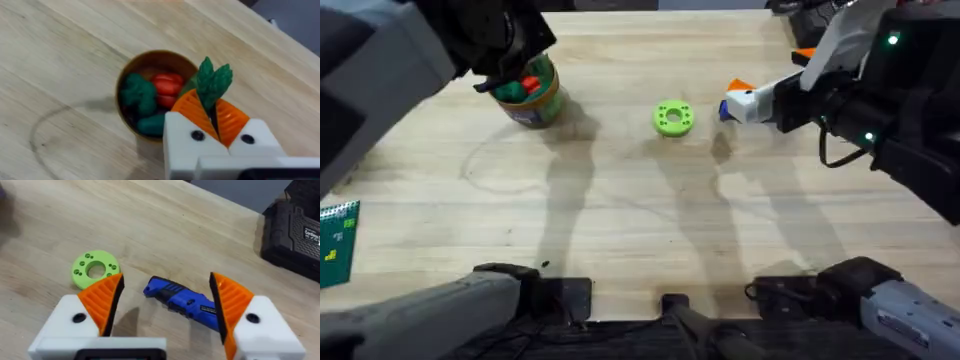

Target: Pick up the gripper from the table and insert it into the empty holder that is missing its gripper. Then pick up a screw, insert it into the mounting hole, and use the screwdriver to tighten it. Finally, clean up the table by picking up the vegetable and placing it into the bucket.

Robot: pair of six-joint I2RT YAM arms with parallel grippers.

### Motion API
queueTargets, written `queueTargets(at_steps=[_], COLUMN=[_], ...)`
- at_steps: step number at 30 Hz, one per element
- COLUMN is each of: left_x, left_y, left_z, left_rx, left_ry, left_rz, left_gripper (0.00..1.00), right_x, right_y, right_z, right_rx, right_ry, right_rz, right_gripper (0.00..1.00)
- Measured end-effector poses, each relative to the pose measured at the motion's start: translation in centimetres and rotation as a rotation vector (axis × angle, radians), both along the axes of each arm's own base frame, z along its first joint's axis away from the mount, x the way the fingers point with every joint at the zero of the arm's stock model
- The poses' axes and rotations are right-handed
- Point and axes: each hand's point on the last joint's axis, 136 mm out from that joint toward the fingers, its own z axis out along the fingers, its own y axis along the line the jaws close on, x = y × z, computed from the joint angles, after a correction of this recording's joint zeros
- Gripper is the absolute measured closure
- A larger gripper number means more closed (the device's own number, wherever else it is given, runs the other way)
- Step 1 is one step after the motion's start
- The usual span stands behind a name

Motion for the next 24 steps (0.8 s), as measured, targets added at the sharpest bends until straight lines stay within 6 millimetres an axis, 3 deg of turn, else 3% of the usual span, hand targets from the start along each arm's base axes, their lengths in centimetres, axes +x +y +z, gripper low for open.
queueTargets(at_steps=[8, 9, 14, 15, 21, 22, 23, 24], left_x=[1.4, 1.4, 1.5, 1.5, -1.7, -2.5, -4.7, -5.5], left_y=[3.5, 3.6, 4.0, 4.0, 2.3, 1.9, 0.9, 0.5], left_z=[-4.8, -5.2, -5.3, -5.3, -5.6, -5.1, -2.2, -1.1], left_rx=[0.03, 0.033, 0.031, 0.029, -0.046, -0.061, -0.084, -0.081], left_ry=[0.116, 0.126, 0.127, 0.129, 0.277, 0.296, 0.306, 0.301], left_rz=[0.073, 0.072, 0.082, 0.08, 0.007, -0.006, -0.086, -0.131], left_gripper=[0.966, 0.864, 0.084, 0.034, 0.014, 0.014, 0.014, 0.014], right_x=[0.0, 0.0, 0.0, 0.0, -1.8, -2.3, -3.7, -4.3], right_y=[0.0, 0.0, 0.0, 0.0, -0.5, -0.7, -1.1, -1.3], right_z=[0.0, 0.0, 0.0, 0.0, -0.9, -0.6, 1.5, 2.4], right_rx=[0.0, 0.0, 0.001, 0.007, 0.074, 0.09, 0.124, 0.132], right_ry=[0.0, 0.0, 0.001, 0.003, 0.122, 0.141, 0.165, 0.168], right_rz=[0.0, 0.0, -0.001, -0.004, -0.067, -0.083, -0.111, -0.117], right_gripper=[0.013, 0.012, 0.013, 0.013, 0.012, 0.012, 0.012, 0.012])
